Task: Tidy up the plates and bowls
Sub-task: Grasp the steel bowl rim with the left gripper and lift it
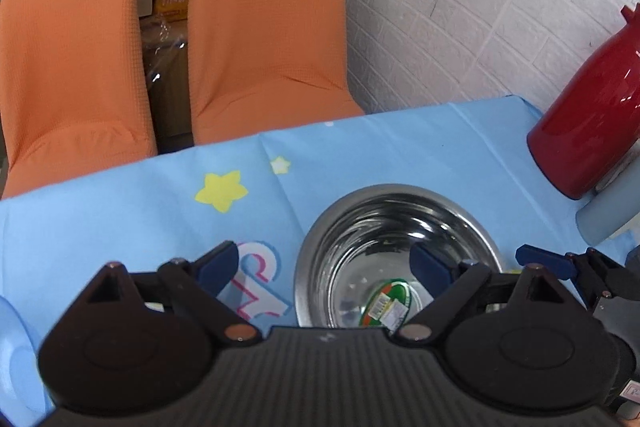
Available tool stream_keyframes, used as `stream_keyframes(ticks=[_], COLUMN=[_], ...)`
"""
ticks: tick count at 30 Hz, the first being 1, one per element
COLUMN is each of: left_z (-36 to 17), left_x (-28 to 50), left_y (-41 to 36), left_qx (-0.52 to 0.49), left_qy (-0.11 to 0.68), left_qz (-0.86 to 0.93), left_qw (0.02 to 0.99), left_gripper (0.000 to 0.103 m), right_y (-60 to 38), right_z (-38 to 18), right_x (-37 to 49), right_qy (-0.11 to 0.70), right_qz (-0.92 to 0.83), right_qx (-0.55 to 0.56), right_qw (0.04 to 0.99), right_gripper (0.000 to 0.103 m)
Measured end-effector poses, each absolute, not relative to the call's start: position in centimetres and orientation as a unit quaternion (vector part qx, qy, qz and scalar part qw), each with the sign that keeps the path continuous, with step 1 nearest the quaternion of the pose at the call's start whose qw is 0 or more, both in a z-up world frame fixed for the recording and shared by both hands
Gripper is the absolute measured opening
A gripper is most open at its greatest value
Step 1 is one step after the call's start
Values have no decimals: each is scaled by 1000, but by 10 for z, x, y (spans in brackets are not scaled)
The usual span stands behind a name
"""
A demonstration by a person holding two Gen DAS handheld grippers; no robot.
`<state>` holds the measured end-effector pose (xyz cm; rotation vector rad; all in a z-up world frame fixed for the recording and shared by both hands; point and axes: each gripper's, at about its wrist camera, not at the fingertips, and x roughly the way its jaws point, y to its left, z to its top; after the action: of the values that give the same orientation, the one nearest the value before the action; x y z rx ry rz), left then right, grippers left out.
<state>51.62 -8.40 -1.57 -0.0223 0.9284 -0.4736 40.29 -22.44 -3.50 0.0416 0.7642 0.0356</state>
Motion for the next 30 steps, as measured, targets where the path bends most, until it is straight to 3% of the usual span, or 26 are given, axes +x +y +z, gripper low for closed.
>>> stream_keyframes(ticks=[2,4,8,10,13,14,18,24,30], left_z=[-17,-19,-31,-35,-36,-35,-29,-5,15], left_x=[513,513,510,508,502,500,493,466,407], left_y=[-88,-93,-104,-109,-114,-116,-121,-120,-109], left_qx=[9,25,63,81,97,97,104,112,105], left_qy=[441,443,458,457,455,455,450,431,416], left_qz=[-236,-246,-231,-227,-223,-223,-218,-216,-212], left_qw=[866,862,856,856,857,857,860,869,878], left_gripper=[86,69,58,39,21,20,20,21,21], right_y=[-221,-222,-222,-223,-227,-226,-226,-220,-211], right_z=[-39,-43,-46,-44,-38,-36,-34,-11,7], right_x=[407,408,405,403,395,394,386,358,308], right_qy=[380,388,388,389,370,372,375,342,317], right_qz=[23,26,31,29,55,60,64,68,79], right_qx=[18,25,25,28,56,62,69,68,61], right_qw=[925,921,921,920,926,924,922,935,943], right_gripper=[103,103,103,103,103,95,95,95,102])
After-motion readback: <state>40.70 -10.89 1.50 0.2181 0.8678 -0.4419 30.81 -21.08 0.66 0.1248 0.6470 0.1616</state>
